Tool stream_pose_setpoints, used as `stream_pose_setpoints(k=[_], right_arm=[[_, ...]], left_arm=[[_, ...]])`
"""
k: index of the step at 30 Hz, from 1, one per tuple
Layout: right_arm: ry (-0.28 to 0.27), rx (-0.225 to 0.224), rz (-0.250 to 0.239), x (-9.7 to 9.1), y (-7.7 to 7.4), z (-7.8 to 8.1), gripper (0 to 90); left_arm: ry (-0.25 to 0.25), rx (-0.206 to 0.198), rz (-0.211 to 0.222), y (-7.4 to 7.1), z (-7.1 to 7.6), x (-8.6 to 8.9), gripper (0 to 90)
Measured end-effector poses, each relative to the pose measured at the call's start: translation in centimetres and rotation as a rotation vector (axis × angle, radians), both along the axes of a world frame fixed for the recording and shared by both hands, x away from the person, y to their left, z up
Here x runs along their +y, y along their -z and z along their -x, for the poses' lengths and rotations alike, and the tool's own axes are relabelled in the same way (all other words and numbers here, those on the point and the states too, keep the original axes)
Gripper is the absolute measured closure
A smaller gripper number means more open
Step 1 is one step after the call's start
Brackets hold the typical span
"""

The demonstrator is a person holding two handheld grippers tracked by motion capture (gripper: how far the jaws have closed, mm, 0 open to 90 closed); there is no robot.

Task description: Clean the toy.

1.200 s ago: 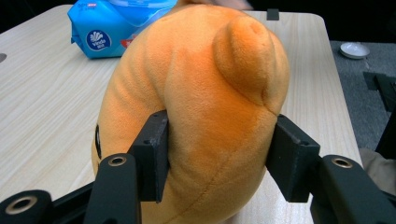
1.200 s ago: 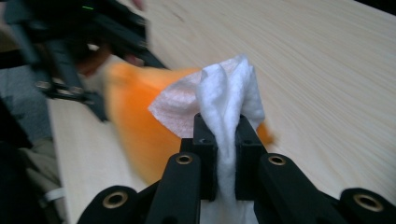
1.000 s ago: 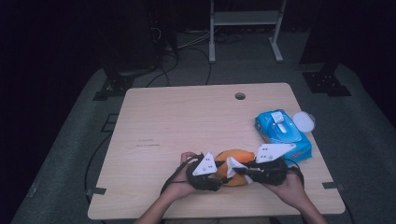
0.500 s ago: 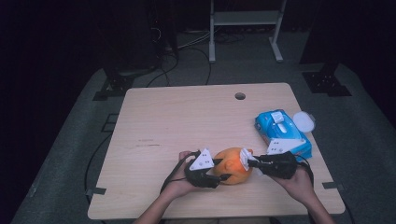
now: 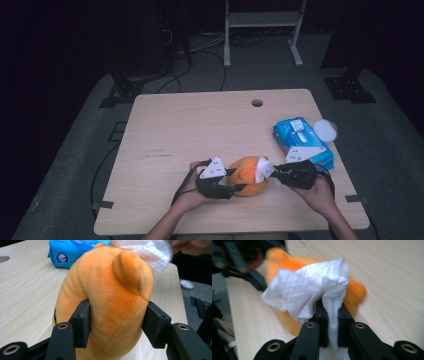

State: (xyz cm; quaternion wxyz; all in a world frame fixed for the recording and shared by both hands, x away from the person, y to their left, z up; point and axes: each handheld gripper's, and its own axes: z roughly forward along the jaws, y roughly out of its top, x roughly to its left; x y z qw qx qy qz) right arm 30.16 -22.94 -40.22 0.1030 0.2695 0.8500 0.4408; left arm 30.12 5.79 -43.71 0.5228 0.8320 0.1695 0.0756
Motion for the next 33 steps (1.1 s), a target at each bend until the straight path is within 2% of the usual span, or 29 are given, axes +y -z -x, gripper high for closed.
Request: stream_pose_setpoints(k=[2,5,7,9,10,11,13,15,17,18,19,25,28,30,31,33], right_arm=[[0.013,0.024,-0.026,-0.5,0.4,-0.3,82.2],[0.015,-0.006,-0.028,0.1,-0.2,0.0,82.2],[0.010,-0.011,-0.053,0.5,-0.5,-0.1,82.3],[0.005,-0.014,-0.067,1.2,-0.9,-0.3,82.3],[0.006,-0.019,-0.068,1.5,-0.9,-0.4,82.3],[0.004,-0.023,-0.079,2.0,-1.1,-0.7,82.3],[0.000,-0.025,-0.092,2.7,-1.1,-1.1,82.3],[-0.006,-0.004,-0.107,3.5,-0.7,-2.0,82.3],[-0.015,0.031,-0.096,4.1,0.1,-2.8,82.3],[-0.022,0.052,-0.087,4.4,0.3,-3.1,82.3],[-0.021,0.055,-0.080,4.6,0.4,-3.3,82.3],[-0.023,0.025,-0.134,4.7,-1.4,-3.4,82.2],[-0.040,0.042,-0.110,5.2,-1.0,-3.3,82.2],[-0.053,0.071,-0.111,4.8,-0.2,-3.2,82.3],[-0.055,0.088,-0.118,4.5,0.2,-3.2,82.3],[-0.064,0.107,-0.100,3.8,0.8,-2.9,82.2]], left_arm=[[-0.003,-0.009,0.004,-0.1,0.0,0.0,46.1],[-0.014,-0.004,0.009,-0.9,0.0,0.3,48.0],[-0.018,0.000,0.012,-1.8,-0.1,0.7,48.9],[-0.033,-0.035,-0.014,-2.7,0.1,1.1,49.0],[-0.046,-0.072,-0.037,-3.3,0.2,1.4,49.0],[-0.056,-0.087,-0.055,-3.6,0.2,1.7,49.0],[-0.076,-0.092,-0.078,-3.9,0.0,2.3,49.0],[-0.094,-0.076,-0.110,-3.7,-0.4,2.8,48.9],[-0.104,-0.065,-0.161,-2.9,-0.7,2.9,48.8],[-0.094,-0.058,-0.159,-2.5,-0.7,2.9,48.6],[-0.091,-0.046,-0.146,-2.4,-0.7,2.9,48.3],[-0.046,-0.100,-0.197,-2.3,0.2,1.3,47.0],[-0.021,-0.096,-0.215,-2.2,0.5,0.8,44.0],[0.008,-0.076,-0.192,-2.3,0.5,0.9,41.9],[0.030,-0.051,-0.165,-2.4,0.4,1.1,40.6],[0.054,0.014,-0.084,-3.0,0.2,1.6,41.0]])
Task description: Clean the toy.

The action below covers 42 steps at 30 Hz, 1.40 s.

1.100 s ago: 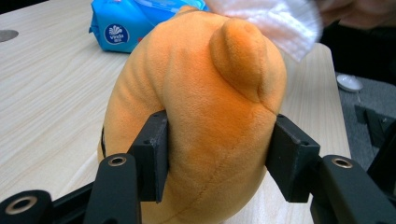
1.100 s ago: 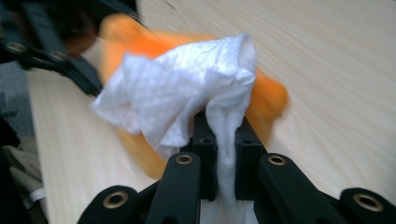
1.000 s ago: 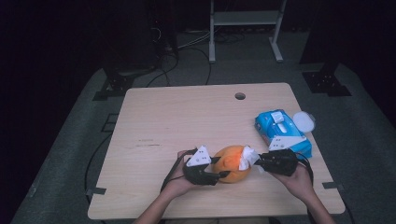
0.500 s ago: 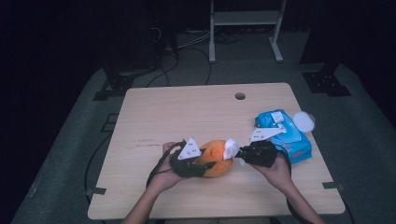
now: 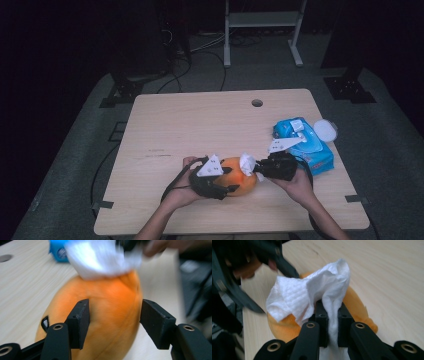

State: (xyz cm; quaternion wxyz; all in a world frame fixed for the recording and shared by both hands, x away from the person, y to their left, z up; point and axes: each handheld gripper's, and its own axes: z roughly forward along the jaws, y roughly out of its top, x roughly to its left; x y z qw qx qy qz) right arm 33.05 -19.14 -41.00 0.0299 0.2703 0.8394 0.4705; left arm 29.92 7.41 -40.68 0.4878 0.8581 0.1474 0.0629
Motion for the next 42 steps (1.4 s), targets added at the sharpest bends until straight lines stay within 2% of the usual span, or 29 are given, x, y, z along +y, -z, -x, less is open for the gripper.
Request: stream_pose_setpoints(k=[2,5,9,11,13,16,18,20,22,24,27,29,31,34,35,37,39,42], right_arm=[[0.004,0.003,0.008,-0.8,0.4,0.5,82.2],[-0.003,0.006,0.014,-1.8,0.7,1.0,82.2],[-0.005,0.005,0.028,-2.3,1.0,1.7,82.1],[0.000,0.006,0.027,-2.6,1.0,1.9,81.9],[0.016,0.006,0.009,-2.9,0.9,2.0,81.8],[0.025,0.000,0.014,-3.0,0.8,2.2,81.6],[0.002,0.005,0.022,-2.8,1.0,2.6,81.7],[-0.012,-0.007,0.035,-2.5,1.1,3.0,81.8],[-0.024,-0.026,0.052,-2.3,1.1,3.4,81.8],[-0.048,-0.041,0.060,-2.2,1.1,3.7,81.8],[-0.081,-0.061,0.078,-1.9,1.1,4.3,81.8],[-0.085,-0.061,0.075,-1.9,1.1,4.4,81.8],[-0.082,-0.046,0.062,-2.4,1.2,4.4,81.8],[-0.079,-0.031,0.037,-2.9,1.3,4.2,81.8],[-0.079,-0.018,0.026,-3.4,1.4,4.2,81.8],[-0.080,-0.010,0.024,-3.5,1.5,4.2,81.8],[-0.081,-0.012,0.029,-3.4,1.6,4.3,81.6],[-0.072,-0.009,0.030,-3.3,1.7,4.2,81.5]], left_arm=[[0.013,0.016,0.024,-0.5,-0.2,0.2,40.3],[0.002,0.004,0.031,-0.5,-0.5,0.0,40.0],[-0.006,0.018,0.011,0.5,-0.7,-0.7,43.5],[-0.001,0.005,-0.007,0.6,-0.3,-0.9,44.3],[0.015,0.002,-0.041,0.5,0.3,-1.0,45.1],[0.057,0.018,-0.080,0.5,1.2,-0.9,45.9],[0.085,0.036,-0.088,0.2,1.6,-0.8,45.9],[0.093,0.037,-0.082,-0.5,1.8,-0.6,45.4],[0.091,0.023,-0.062,-1.2,1.6,-0.6,44.1],[0.083,-0.001,-0.065,-1.7,1.2,-0.9,42.3],[0.081,-0.013,-0.087,-1.9,0.1,-1.9,41.2],[0.077,-0.011,-0.140,-1.5,-0.6,-2.5,39.9],[0.098,0.000,-0.151,-0.9,-0.9,-2.9,37.6],[0.094,-0.013,-0.158,-0.6,-1.0,-3.1,36.6],[0.090,-0.033,-0.177,-0.4,-1.0,-3.4,36.7],[0.100,-0.054,-0.215,-0.1,-0.8,-3.7,38.5],[0.097,-0.060,-0.227,0.3,-0.6,-3.9,44.1],[0.056,-0.073,-0.213,0.5,-0.4,-3.9,53.0]])
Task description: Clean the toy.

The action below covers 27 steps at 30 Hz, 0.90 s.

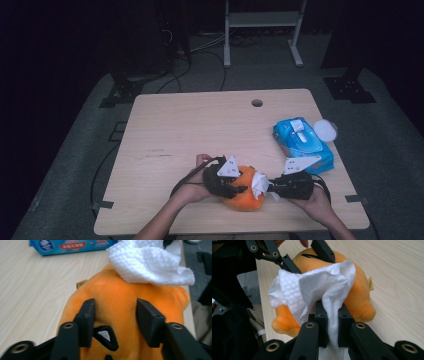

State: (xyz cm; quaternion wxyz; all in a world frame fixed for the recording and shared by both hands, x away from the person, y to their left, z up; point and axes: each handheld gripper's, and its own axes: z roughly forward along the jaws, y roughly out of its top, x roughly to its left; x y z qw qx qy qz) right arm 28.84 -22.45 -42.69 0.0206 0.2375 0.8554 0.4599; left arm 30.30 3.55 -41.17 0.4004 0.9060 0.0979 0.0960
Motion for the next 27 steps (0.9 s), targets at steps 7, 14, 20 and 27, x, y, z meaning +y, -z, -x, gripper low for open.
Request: stream_pose_setpoints(k=[7,14,20,27], right_arm=[[0.028,0.015,-0.041,-0.3,-0.2,-0.5,80.6],[0.052,0.008,-0.067,-1.1,-0.8,-0.7,81.1],[0.080,0.008,-0.071,-2.0,-1.0,-1.0,81.7],[0.141,0.022,-0.015,-3.9,-0.2,-1.5,81.8]], left_arm=[[-0.052,-0.002,0.028,-0.9,0.5,0.2,70.2],[-0.063,-0.018,0.031,-2.0,0.4,0.2,74.9],[-0.117,-0.054,0.041,-2.8,-0.5,1.0,75.1],[-0.198,-0.080,0.018,-2.9,-2.7,2.1,75.1]])
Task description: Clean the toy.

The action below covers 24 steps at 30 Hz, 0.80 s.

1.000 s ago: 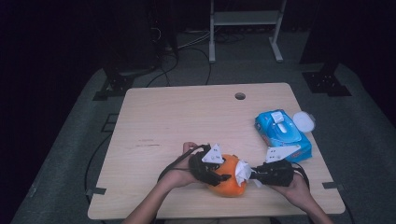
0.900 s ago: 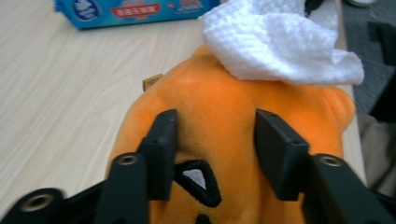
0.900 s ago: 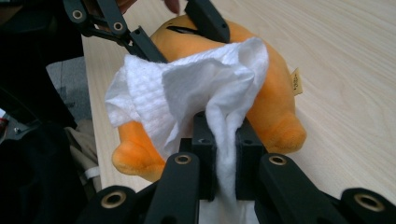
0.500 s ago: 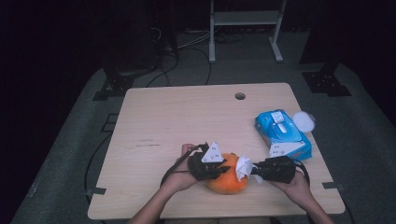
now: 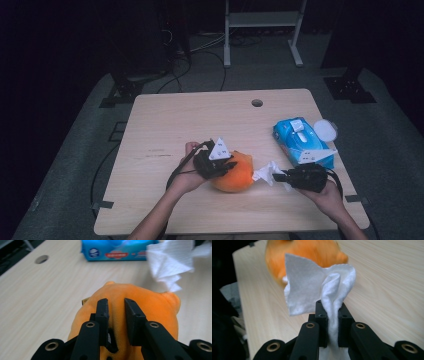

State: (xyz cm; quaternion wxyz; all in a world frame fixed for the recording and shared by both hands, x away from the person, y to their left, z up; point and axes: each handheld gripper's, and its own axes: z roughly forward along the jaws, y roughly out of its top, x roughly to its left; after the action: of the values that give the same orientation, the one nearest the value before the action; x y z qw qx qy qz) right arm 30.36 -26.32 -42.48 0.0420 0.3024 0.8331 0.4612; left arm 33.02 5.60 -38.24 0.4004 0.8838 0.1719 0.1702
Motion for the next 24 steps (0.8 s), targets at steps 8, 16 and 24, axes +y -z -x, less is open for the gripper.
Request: stream_pose_setpoints(k=[8,16,24], right_arm=[[0.067,0.016,0.068,-2.2,1.2,-0.4,81.8],[0.079,0.035,0.116,-2.8,2.3,-0.5,72.9],[0.073,0.038,0.051,-3.3,2.1,-0.3,56.9]], left_arm=[[-0.096,-0.034,-0.042,0.3,-2.7,0.9,74.4],[-0.093,0.002,0.000,0.9,-2.8,1.5,68.4],[-0.071,0.034,0.047,0.4,-2.4,1.9,62.2]])
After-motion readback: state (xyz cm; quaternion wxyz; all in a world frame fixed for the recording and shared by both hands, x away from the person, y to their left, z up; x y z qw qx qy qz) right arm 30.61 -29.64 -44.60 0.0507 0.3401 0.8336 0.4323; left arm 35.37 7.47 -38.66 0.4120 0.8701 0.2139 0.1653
